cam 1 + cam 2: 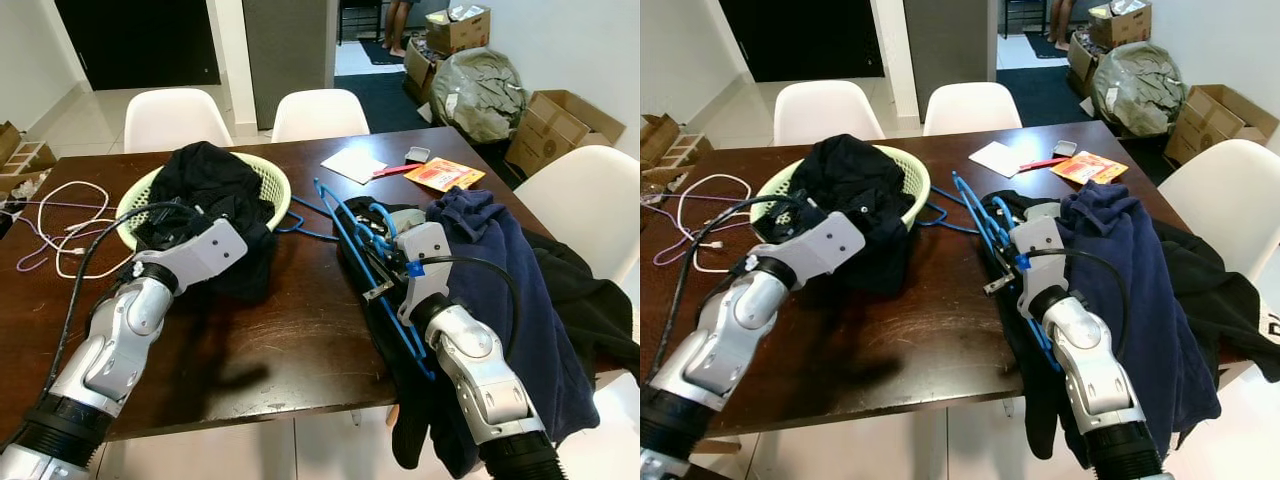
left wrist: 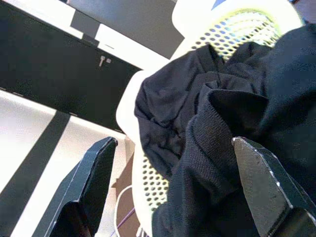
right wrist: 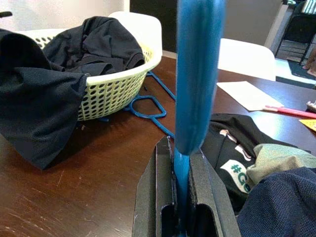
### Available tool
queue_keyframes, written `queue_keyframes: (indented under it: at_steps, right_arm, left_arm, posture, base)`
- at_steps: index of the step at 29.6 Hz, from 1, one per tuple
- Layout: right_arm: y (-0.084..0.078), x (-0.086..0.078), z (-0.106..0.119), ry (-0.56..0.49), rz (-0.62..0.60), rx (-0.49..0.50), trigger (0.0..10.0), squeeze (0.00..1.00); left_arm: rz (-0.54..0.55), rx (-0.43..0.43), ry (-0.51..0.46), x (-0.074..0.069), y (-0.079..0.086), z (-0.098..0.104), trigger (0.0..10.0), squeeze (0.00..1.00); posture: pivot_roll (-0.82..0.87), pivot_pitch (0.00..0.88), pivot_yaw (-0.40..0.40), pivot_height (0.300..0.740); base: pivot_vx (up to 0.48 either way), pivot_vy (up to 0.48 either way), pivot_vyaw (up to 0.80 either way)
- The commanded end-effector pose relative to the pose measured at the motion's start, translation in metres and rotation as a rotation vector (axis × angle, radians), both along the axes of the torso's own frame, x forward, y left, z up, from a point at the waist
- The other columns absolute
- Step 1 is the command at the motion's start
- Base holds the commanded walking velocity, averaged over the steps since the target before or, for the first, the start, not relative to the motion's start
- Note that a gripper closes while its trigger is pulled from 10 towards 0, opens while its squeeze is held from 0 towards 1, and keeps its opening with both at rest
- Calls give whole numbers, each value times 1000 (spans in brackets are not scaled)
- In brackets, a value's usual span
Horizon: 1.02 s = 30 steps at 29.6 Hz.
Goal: Hang hanger
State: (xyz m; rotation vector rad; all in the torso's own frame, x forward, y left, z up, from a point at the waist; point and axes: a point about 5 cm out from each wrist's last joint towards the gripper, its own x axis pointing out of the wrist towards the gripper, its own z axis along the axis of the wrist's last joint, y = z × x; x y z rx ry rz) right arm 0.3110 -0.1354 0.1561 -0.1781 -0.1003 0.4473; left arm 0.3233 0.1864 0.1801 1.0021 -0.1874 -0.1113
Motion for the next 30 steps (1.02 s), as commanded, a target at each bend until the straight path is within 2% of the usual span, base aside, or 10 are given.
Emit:
queue_keyframes:
  at_steps: [1, 2, 3, 4, 12, 13, 22, 27, 28, 30]
  right_arm:
    - [-1, -1, -14, 64, -11, -10, 10000, 0]
    - [0, -1, -14, 66, -10, -10, 10000, 0]
    - [0, -1, -14, 66, -10, -10, 10000, 0]
    - [1, -1, -14, 65, -9, -12, 10000, 0]
    - [2, 0, -14, 58, -12, -16, 10000, 0]
    - [2, 0, -14, 54, -15, -17, 10000, 0]
    - [2, 0, -14, 50, -21, -16, 10000, 0]
    - [2, 0, -15, 52, -21, -15, 10000, 0]
    - [2, 0, -15, 54, -21, -14, 10000, 0]
    - [2, 0, -15, 54, -21, -14, 10000, 0]
  left_arm:
    - [-15, -5, 33, 1, -2, -6, 10000, 0]
    - [-27, -43, 76, 1, -3, -11, 10000, 0]
    - [-27, -43, 76, 1, -3, -11, 10000, 0]
    - [-26, -79, 97, 1, -3, -12, 10000, 0]
    - [8, -115, 103, 4, 5, -13, 10000, 0]
    - [19, -120, 102, 5, 8, -13, 0, 0]
    - [32, -110, 86, 8, 15, -11, 0, 0]
    - [49, -103, 49, 9, 22, 1, 0, 0]
    - [64, -110, 19, 11, 26, 12, 0, 0]
    - [64, -110, 19, 11, 26, 12, 0, 0]
  posture:
    - [-23, 113, 36, 740]
    - [-23, 113, 37, 740]
    - [-23, 113, 37, 740]
    - [-22, 113, 38, 740]
    - [-23, 113, 40, 740]
    - [-25, 112, 40, 740]
    - [-20, 107, 41, 740]
    - [-18, 106, 41, 740]
    - [-14, 103, 40, 740]
    - [-14, 103, 40, 740]
  base:
    - [0, 0, 0]
    - [0, 0, 0]
    - [0, 0, 0]
    - [0, 0, 0]
    - [0, 0, 0]
    - [0, 0, 0]
    - [0, 0, 0]
    - [0, 0, 0]
    - [0, 0, 0]
    - [0, 0, 0]
